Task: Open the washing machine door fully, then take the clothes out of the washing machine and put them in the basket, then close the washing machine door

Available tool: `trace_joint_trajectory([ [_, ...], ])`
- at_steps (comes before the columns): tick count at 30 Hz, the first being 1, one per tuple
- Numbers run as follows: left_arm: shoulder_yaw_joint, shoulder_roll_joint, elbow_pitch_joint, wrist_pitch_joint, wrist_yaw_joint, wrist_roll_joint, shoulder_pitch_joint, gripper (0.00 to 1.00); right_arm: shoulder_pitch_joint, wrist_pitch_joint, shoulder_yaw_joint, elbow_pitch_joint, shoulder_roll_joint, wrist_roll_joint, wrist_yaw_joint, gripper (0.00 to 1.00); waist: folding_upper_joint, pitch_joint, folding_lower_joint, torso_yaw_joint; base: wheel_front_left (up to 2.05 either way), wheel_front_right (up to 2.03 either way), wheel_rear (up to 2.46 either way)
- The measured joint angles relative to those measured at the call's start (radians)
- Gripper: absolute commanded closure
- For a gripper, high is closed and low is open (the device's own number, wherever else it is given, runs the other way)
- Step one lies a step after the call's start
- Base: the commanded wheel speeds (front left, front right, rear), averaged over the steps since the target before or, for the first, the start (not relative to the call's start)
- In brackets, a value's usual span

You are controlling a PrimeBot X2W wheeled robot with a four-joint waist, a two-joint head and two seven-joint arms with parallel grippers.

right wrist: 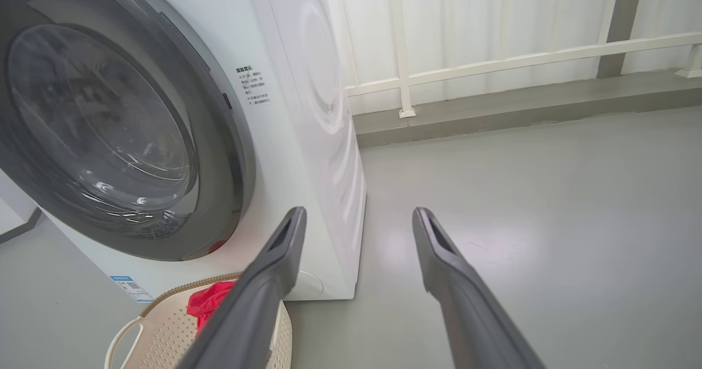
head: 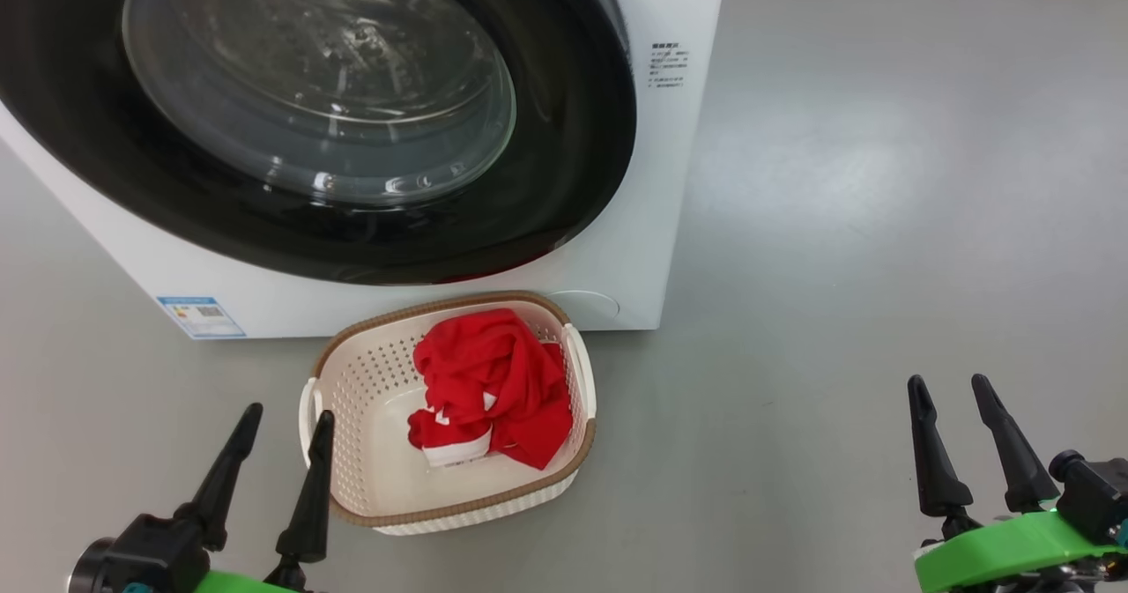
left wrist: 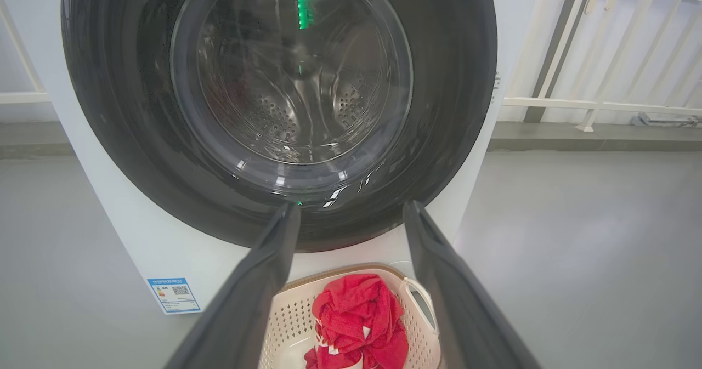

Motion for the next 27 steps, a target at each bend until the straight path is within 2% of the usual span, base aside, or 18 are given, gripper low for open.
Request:
trace_joint_trajectory([
  [15, 0.028, 0.0, -0.026, 0.0, 0.0, 0.0, 0.065, 0.0, 0.058, 0.0, -0.027, -0.004, 0.007, 0.001, 0.0, 0.0, 0.0, -0.058, 0.0, -0.038, 0.0, 0.0, 0.0],
  [27, 0.039, -0.001, -0.029, 0.0, 0.0, 0.001, 0.08, 0.0, 0.093, 0.0, -0.035, -0.004, 0.013, 0.001, 0.0, 0.0, 0.0, -0.063, 0.0, -0.045, 0.0, 0.0, 0.0],
])
